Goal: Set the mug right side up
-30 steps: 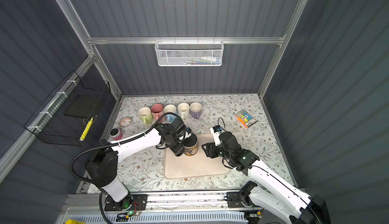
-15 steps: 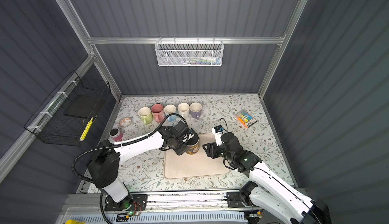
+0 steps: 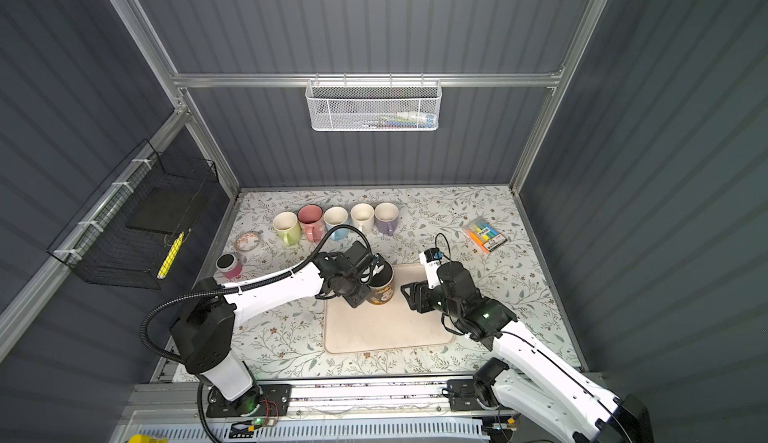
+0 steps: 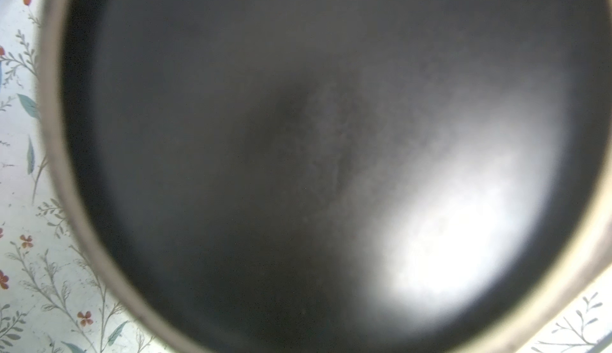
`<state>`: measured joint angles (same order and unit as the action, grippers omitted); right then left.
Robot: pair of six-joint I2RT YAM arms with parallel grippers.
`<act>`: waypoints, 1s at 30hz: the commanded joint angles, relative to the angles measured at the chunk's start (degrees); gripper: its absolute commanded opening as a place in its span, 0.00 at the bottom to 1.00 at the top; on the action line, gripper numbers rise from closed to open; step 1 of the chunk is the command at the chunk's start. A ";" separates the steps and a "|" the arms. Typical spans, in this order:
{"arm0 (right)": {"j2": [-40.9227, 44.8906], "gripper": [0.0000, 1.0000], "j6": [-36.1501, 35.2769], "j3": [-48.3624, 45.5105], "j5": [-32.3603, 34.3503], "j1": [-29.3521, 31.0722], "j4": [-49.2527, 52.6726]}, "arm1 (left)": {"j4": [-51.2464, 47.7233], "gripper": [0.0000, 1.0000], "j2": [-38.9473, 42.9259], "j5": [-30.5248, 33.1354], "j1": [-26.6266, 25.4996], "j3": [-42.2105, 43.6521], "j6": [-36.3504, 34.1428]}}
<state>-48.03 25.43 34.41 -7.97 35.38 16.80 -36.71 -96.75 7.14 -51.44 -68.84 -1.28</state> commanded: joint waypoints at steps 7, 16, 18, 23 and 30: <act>1.10 0.65 -0.12 2.32 -2.03 -0.83 0.96 | 4.20 0.00 8.96 2.30 -0.47 1.99 3.04; 2.91 0.65 0.15 2.77 -5.13 -0.77 0.40 | 6.78 0.00 14.80 0.50 -0.47 2.31 6.60; 3.50 0.65 0.26 2.68 -5.64 -0.83 0.31 | 7.41 0.00 16.19 0.59 -0.42 2.28 7.31; 5.30 0.65 0.06 2.70 -6.54 -0.82 0.23 | 9.11 0.00 19.06 0.94 -0.48 2.05 8.98; 8.75 0.66 -1.95 2.61 -7.44 -0.84 -0.01 | 11.67 0.00 22.76 -0.12 0.52 1.34 10.65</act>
<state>-40.73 24.93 35.70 -14.26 34.81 17.58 -33.10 -77.73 7.90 -51.62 -65.69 7.49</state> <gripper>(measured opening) 0.657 0.193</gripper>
